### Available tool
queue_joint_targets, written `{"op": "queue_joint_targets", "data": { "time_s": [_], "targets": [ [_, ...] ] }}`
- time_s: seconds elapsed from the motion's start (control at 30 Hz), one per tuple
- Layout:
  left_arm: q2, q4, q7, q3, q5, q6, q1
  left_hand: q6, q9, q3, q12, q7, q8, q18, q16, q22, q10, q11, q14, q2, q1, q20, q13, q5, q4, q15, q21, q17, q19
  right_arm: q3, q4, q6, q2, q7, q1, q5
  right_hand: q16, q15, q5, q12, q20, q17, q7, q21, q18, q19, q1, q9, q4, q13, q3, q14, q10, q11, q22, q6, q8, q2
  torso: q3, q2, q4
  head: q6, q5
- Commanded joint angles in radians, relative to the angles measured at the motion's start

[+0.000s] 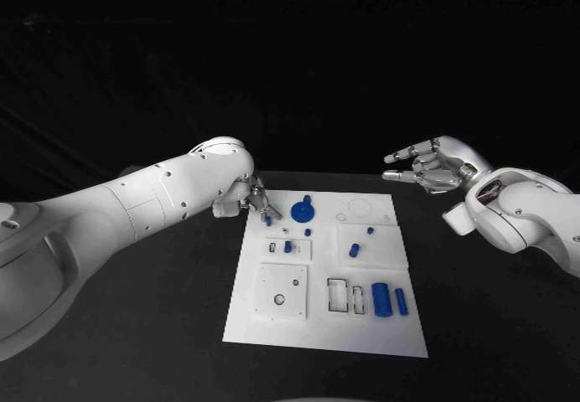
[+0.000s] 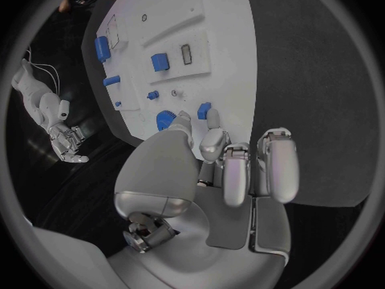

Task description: Assemble the parts on the task board

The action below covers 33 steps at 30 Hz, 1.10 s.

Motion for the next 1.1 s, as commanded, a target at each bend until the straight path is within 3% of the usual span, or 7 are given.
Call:
{"op": "queue_joint_targets", "data": {
  "time_s": [0.03,0.57,0.7,0.8,0.9,0.97,1.1],
  "targets": [
    [0.001,0.001,-0.010,0.000,0.000,0.015,0.000,-0.002,0.010,0.003,0.002,-0.006,0.010,0.001,0.003,0.047,0.001,-0.006,0.104,0.001,0.018,-0.009,0.002,0.004,-0.005,-0.007,0.003,0.263,0.038,0.000,0.000,0.016,0.002,0.005,-0.001,-0.008,-0.007,-0.001,0.005,-0.004,-0.003,0.178,-0.003,-0.005,0.013,-0.001,-0.006,0.001,0.002,0.020,-0.006,0.081,-0.001,-0.006,0.000,0.005,0.004,0.000,-0.0002,0.000,0.0001,-0.001,0.001],
    [0.000,0.004,-0.024,0.000,0.014,0.028,-0.001,-0.025,0.060,0.046,0.006,-0.017,0.049,0.001,0.003,0.049,0.005,-0.016,0.104,0.022,0.081,-0.017,0.008,0.007,-0.029,-0.016,0.002,0.263,0.039,0.000,-0.001,0.017,0.002,0.005,-0.001,-0.008,-0.007,-0.001,0.005,-0.004,-0.003,0.178,-0.003,-0.005,0.013,-0.001,-0.006,0.001,0.002,0.020,-0.006,0.081,-0.001,-0.006,0.000,0.005,0.004,0.000,-0.0001,0.000,0.0003,-0.003,0.001],
    [0.000,0.005,-0.014,0.000,0.030,0.016,-0.001,-0.048,0.066,0.117,-0.001,-0.023,0.042,0.002,0.003,0.045,-0.001,-0.022,0.104,0.051,0.158,-0.022,0.003,0.012,-0.069,-0.022,-0.002,0.263,0.038,0.000,0.000,0.017,0.002,0.005,-0.001,-0.008,-0.007,-0.001,0.005,-0.004,-0.003,0.178,-0.003,-0.005,0.013,-0.001,-0.006,0.001,0.002,0.020,-0.006,0.081,-0.001,-0.006,0.000,0.005,0.004,0.000,-0.0002,0.000,0.0008,-0.004,0.002],
    [0.000,0.004,0.000,0.000,0.044,0.002,-0.001,-0.072,0.066,0.219,-0.008,-0.017,0.028,0.004,0.003,0.037,-0.007,-0.019,0.104,0.064,0.228,-0.027,0.000,0.016,-0.113,-0.023,-0.009,0.263,0.035,0.000,0.000,0.017,0.002,0.005,-0.001,-0.008,-0.007,-0.001,0.005,-0.004,-0.003,0.178,-0.003,-0.005,0.013,-0.001,-0.006,0.001,0.002,0.020,-0.006,0.081,-0.001,-0.006,0.000,0.005,0.004,0.000,-0.0002,0.000,0.0011,-0.004,0.002],
    [0.000,0.003,0.019,0.000,0.064,-0.017,-0.001,-0.080,0.072,0.329,-0.014,-0.008,0.025,0.004,0.003,0.032,-0.009,-0.014,0.104,0.034,0.232,-0.020,-0.005,0.016,-0.131,-0.014,-0.014,0.263,0.034,0.000,0.000,0.018,0.002,0.005,-0.001,-0.008,-0.007,-0.001,0.005,-0.004,-0.003,0.178,-0.003,-0.005,0.013,-0.001,-0.006,0.001,0.002,0.020,-0.006,0.081,-0.001,-0.006,0.000,0.005,0.004,0.000,-0.0001,-0.001,0.0011,-0.005,0.004],
    [0.000,0.003,0.033,0.000,0.083,-0.031,-0.001,-0.081,0.088,0.469,-0.017,0.000,0.032,0.005,0.003,0.032,-0.006,-0.009,0.104,-0.025,0.183,-0.014,-0.009,0.012,-0.135,-0.009,-0.017,0.263,0.035,0.000,0.000,0.019,0.002,0.004,-0.001,-0.008,-0.006,-0.001,0.007,-0.002,-0.003,0.179,-0.003,-0.004,0.013,-0.001,-0.004,0.001,0.001,0.020,-0.007,0.081,-0.001,-0.006,0.001,0.005,0.004,0.002,0.0002,-0.001,0.0011,-0.005,0.004],
    [-0.004,0.008,0.050,0.000,0.096,-0.051,-0.001,-0.082,0.106,0.578,-0.016,-0.002,0.043,0.005,0.003,0.032,0.000,-0.008,0.104,-0.063,0.141,-0.013,-0.009,0.012,-0.155,-0.007,-0.018,0.263,0.035,0.000,-0.001,0.020,0.002,0.004,-0.001,-0.008,-0.006,-0.001,0.007,-0.002,-0.003,0.179,-0.003,-0.004,0.013,-0.001,-0.004,0.001,0.001,0.020,-0.007,0.081,-0.001,-0.006,0.001,0.005,0.004,0.002,0.0001,-0.002,0.0004,-0.005,0.006]
  ]
}}
